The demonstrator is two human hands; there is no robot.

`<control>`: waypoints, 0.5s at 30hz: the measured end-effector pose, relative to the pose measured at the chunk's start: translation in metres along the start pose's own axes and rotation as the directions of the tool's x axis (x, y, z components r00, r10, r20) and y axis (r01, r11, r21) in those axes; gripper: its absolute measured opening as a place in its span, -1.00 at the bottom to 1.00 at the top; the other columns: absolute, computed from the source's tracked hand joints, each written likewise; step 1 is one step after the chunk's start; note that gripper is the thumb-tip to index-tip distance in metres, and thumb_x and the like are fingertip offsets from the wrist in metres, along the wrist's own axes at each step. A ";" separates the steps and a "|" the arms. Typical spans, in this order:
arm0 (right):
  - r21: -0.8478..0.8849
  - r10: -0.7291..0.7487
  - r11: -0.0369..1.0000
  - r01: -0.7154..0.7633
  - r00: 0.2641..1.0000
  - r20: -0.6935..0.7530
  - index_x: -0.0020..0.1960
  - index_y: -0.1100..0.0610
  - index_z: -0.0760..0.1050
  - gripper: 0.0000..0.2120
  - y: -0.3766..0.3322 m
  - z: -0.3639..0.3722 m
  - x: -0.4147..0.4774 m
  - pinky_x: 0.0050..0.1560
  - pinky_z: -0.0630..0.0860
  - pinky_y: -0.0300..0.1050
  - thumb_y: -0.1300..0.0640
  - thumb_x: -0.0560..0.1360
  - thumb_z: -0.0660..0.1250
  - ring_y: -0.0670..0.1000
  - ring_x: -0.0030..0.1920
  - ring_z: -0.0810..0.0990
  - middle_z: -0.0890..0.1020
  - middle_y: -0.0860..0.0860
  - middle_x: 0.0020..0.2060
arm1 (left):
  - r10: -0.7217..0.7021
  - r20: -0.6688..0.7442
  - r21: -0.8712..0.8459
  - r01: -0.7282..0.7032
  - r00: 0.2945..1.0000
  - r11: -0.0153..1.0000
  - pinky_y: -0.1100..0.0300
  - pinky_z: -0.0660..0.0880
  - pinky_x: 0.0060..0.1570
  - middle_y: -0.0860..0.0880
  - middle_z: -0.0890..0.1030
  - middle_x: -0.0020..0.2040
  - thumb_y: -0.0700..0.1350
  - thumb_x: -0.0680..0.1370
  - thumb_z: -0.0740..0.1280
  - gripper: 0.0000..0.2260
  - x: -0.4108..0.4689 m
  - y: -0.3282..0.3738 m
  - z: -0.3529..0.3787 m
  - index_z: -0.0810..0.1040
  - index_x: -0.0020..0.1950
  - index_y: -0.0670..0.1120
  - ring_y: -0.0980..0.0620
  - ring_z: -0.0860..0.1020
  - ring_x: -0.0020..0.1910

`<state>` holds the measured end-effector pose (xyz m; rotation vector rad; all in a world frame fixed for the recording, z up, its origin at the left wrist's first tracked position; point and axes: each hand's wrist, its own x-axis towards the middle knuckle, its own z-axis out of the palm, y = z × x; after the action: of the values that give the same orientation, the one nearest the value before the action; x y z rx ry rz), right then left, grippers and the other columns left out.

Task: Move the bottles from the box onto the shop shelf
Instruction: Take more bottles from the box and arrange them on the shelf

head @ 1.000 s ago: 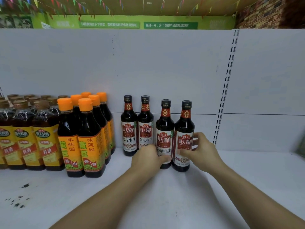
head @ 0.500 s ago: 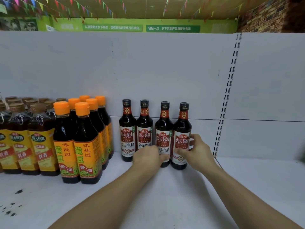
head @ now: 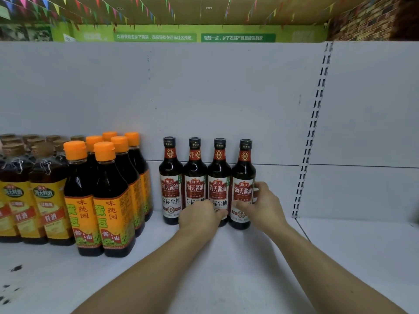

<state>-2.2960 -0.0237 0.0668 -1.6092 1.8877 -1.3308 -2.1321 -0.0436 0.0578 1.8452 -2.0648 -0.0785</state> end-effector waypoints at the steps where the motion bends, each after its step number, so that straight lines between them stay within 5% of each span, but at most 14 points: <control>1: -0.003 -0.001 1.000 0.001 1.000 -0.002 0.39 0.06 0.39 -0.36 0.000 0.001 0.000 0.05 0.54 -0.10 0.00 0.42 0.60 -0.06 -0.01 0.57 0.57 -0.13 0.03 | -0.003 -0.002 -0.002 0.003 1.000 1.000 0.12 0.49 -0.13 0.00 0.65 0.00 0.31 0.59 0.27 -0.59 0.001 0.000 0.000 0.58 0.05 -0.03 -0.04 0.61 -0.04; 15: 0.023 0.013 1.000 -0.014 1.000 0.012 0.35 0.03 0.43 -0.44 -0.002 0.002 0.000 0.09 0.56 -0.03 0.03 0.43 0.58 -0.04 0.04 0.58 0.58 -0.11 0.08 | -0.072 0.057 -0.123 0.079 0.996 0.989 0.10 0.50 -0.09 0.07 0.66 0.02 0.32 0.57 0.29 -0.63 -0.008 -0.001 0.001 0.61 0.08 0.05 -0.01 0.58 -0.05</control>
<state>-2.2937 -0.0240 0.0670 -1.5870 1.8668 -1.3301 -2.1308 -0.0363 0.0549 1.8625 -1.9760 -0.2733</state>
